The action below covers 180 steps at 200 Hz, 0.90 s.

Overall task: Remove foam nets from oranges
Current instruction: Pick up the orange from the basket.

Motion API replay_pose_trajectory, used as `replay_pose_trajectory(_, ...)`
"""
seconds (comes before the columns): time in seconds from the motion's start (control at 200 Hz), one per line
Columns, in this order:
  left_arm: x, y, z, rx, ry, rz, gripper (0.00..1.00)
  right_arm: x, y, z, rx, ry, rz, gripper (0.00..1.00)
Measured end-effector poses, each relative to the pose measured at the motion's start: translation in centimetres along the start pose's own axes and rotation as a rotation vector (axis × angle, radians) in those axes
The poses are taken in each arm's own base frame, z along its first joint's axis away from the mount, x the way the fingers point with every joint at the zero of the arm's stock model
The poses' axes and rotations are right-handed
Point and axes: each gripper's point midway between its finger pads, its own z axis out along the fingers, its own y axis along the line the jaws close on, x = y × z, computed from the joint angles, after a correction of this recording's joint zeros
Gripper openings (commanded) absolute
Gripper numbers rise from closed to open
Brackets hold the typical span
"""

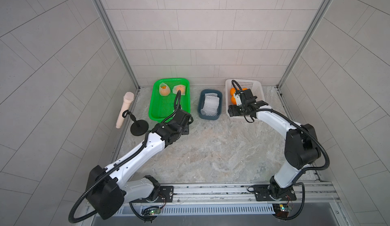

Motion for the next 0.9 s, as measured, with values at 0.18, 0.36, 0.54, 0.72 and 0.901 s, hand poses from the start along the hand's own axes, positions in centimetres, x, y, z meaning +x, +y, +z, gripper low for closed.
replay_pose_trajectory(0.18,0.1,0.0,0.2,-0.006,0.005,0.007,0.60,0.8,0.2,-3.5,-0.006,-0.061,-0.012,0.85)
replay_pose_trajectory(0.36,-0.2,0.2,0.6,-0.026,-0.008,0.024,0.66,2.8,0.3,-6.6,-0.016,-0.115,-0.025,0.85)
replay_pose_trajectory(0.54,-1.1,0.0,1.1,-0.051,-0.014,0.045,0.68,6.1,-0.2,-8.2,-0.016,-0.130,-0.029,0.86)
replay_pose_trajectory(0.72,-2.5,0.0,2.0,-0.073,-0.019,0.038,0.70,8.3,-1.2,-8.8,0.016,-0.137,-0.027,0.86)
replay_pose_trajectory(0.901,-3.8,1.0,3.8,-0.102,-0.002,0.012,0.73,8.8,-1.5,-9.1,0.027,-0.150,-0.029,0.86)
